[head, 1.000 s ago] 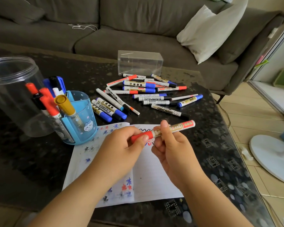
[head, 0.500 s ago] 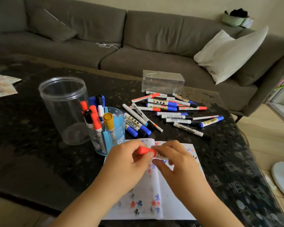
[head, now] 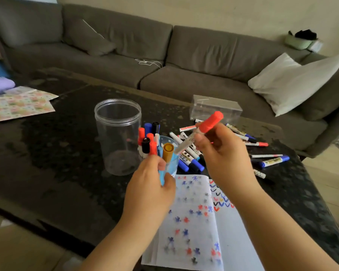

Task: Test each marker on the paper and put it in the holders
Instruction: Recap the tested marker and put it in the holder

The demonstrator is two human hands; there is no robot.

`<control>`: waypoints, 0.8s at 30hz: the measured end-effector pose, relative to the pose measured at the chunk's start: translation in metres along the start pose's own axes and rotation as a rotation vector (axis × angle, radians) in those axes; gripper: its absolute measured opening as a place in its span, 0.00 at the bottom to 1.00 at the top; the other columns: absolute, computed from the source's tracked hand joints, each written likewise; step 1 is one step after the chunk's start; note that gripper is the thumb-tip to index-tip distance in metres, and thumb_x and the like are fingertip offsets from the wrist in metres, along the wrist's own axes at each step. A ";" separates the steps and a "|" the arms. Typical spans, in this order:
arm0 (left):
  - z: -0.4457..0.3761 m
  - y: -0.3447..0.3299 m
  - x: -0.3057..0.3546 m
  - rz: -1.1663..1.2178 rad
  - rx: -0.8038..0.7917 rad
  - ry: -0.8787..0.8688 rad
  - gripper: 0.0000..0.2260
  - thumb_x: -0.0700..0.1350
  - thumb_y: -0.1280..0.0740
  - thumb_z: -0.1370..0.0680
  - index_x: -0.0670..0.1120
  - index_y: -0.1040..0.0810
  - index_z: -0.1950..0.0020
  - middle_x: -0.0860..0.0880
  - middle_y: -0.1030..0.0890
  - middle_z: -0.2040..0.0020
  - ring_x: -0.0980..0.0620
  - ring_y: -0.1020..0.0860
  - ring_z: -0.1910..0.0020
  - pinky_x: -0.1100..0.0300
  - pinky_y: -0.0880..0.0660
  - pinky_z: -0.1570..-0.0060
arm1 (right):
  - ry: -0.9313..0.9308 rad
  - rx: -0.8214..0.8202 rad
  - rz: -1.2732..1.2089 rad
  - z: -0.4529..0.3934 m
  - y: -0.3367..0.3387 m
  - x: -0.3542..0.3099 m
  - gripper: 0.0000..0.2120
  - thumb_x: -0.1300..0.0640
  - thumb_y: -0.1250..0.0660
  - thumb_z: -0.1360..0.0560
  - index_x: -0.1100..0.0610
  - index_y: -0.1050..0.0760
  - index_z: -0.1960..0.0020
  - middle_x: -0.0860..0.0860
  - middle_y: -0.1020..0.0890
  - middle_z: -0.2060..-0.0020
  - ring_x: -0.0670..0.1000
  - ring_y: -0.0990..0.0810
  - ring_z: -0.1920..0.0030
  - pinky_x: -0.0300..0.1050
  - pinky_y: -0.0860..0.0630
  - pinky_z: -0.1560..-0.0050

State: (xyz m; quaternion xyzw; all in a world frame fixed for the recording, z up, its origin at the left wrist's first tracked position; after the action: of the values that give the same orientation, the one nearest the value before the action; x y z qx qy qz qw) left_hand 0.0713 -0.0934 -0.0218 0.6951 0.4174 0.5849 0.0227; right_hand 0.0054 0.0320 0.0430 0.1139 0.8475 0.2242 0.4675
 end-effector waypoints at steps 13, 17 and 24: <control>-0.002 -0.007 0.004 -0.105 -0.070 -0.027 0.00 0.44 0.37 0.24 0.49 0.27 0.53 0.55 0.24 0.58 0.56 0.26 0.59 0.63 0.31 0.64 | -0.089 -0.163 0.191 -0.002 -0.030 0.055 0.09 0.57 0.34 0.24 0.51 0.22 0.44 0.44 0.26 0.50 0.38 0.27 0.62 0.22 0.33 0.61; -0.002 -0.013 0.006 -0.122 -0.108 -0.018 0.01 0.45 0.37 0.23 0.51 0.28 0.54 0.55 0.23 0.58 0.55 0.26 0.59 0.61 0.30 0.62 | -0.249 -0.149 0.312 0.000 -0.026 0.093 0.11 0.57 0.35 0.23 0.54 0.24 0.41 0.50 0.23 0.46 0.44 0.26 0.58 0.30 0.35 0.62; -0.003 -0.018 0.003 -0.138 -0.144 0.014 0.01 0.46 0.36 0.24 0.51 0.28 0.54 0.55 0.23 0.58 0.55 0.24 0.59 0.62 0.29 0.62 | -0.248 -0.355 0.565 -0.008 -0.065 0.125 0.13 0.52 0.37 0.22 0.58 0.24 0.41 0.56 0.24 0.46 0.57 0.25 0.45 0.45 0.28 0.49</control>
State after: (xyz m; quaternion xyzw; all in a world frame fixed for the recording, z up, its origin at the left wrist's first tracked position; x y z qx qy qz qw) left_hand 0.0585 -0.0808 -0.0276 0.6572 0.4212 0.6153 0.1096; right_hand -0.0674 0.0236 -0.0775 0.2871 0.6672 0.4730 0.4988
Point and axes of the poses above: each hand's wrist, its own z-axis away from the middle knuckle, its own y-axis out of the back of the hand, x = y × z, the point moved 3 cm from there along -z, towards the middle knuckle
